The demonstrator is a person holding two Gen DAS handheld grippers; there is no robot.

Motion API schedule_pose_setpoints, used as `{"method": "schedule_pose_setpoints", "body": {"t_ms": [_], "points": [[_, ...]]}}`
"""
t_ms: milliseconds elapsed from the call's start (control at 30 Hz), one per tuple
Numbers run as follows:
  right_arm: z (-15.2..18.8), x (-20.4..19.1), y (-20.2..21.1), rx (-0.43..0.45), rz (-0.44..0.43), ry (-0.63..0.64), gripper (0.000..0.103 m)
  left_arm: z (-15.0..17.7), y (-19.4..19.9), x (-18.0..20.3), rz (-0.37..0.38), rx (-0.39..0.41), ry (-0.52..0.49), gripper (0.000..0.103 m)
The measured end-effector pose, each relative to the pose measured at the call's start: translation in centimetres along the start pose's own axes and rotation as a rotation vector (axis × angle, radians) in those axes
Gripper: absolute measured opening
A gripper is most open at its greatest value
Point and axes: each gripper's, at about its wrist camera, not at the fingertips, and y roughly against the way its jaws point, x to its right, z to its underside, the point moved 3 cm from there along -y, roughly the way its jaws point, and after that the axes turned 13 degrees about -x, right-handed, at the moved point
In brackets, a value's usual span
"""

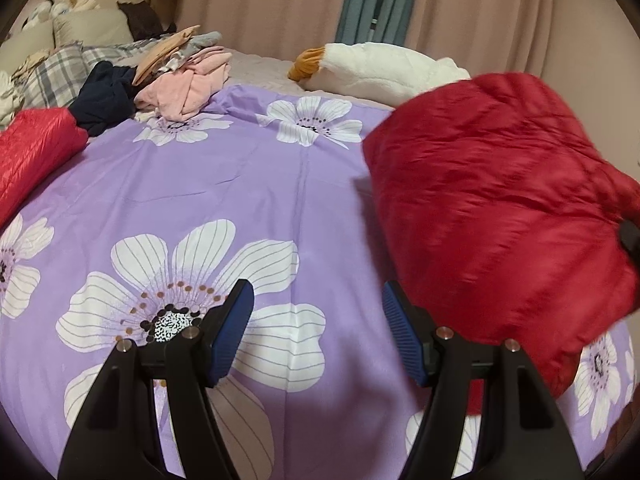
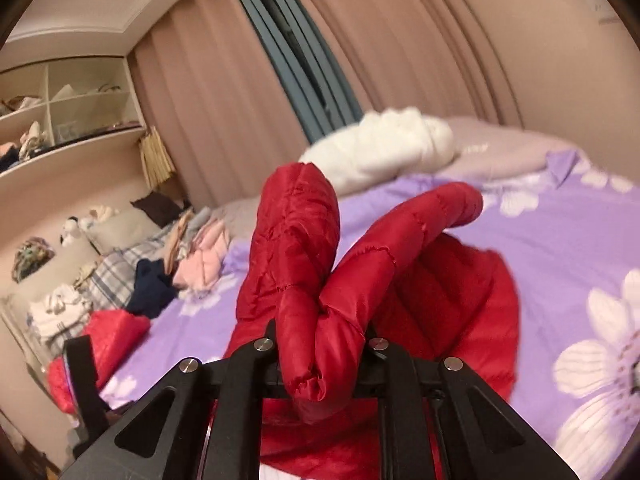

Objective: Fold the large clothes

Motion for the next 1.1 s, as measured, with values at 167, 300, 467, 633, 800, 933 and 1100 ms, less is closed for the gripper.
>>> {"method": "schedule_pose_setpoints", "body": {"t_ms": [167, 300, 467, 633, 800, 933, 1100], "points": [[0.7, 4.2, 0.9, -0.008, 0.062, -0.119, 0.016, 0.1, 0.0, 0.3, 0.003, -0.004, 0.001, 0.066], [2.1, 8.9, 0.4, -0.070, 0.209, -0.219, 0.016, 0.7, -0.2, 1.1, -0.023, 0.000, -0.046, 0.067], [4.4, 13.8, -3.6, -0.246, 0.358, -0.268, 0.016, 1.2, -0.6, 1.4, -0.024, -0.017, -0.065, 0.067], [5.6, 16.1, -5.8, -0.322, 0.305, -0.353, 0.015, 1.4, -1.1, 1.1, -0.018, -0.040, -0.047, 0.067], [5.2, 15.8, -5.6, -0.336, 0.283, -0.332, 0.016, 1.3, -1.2, 1.4, -0.007, -0.043, -0.043, 0.067], [5.5, 14.7, -6.6, -0.354, 0.157, -0.320, 0.018, 1.3, -1.3, 2.3, 0.001, -0.040, -0.054, 0.067], [4.9, 13.2, -7.4, -0.371, 0.200, -0.255, 0.018, 1.3, -1.6, 2.9, 0.011, -0.043, -0.053, 0.066]]}}
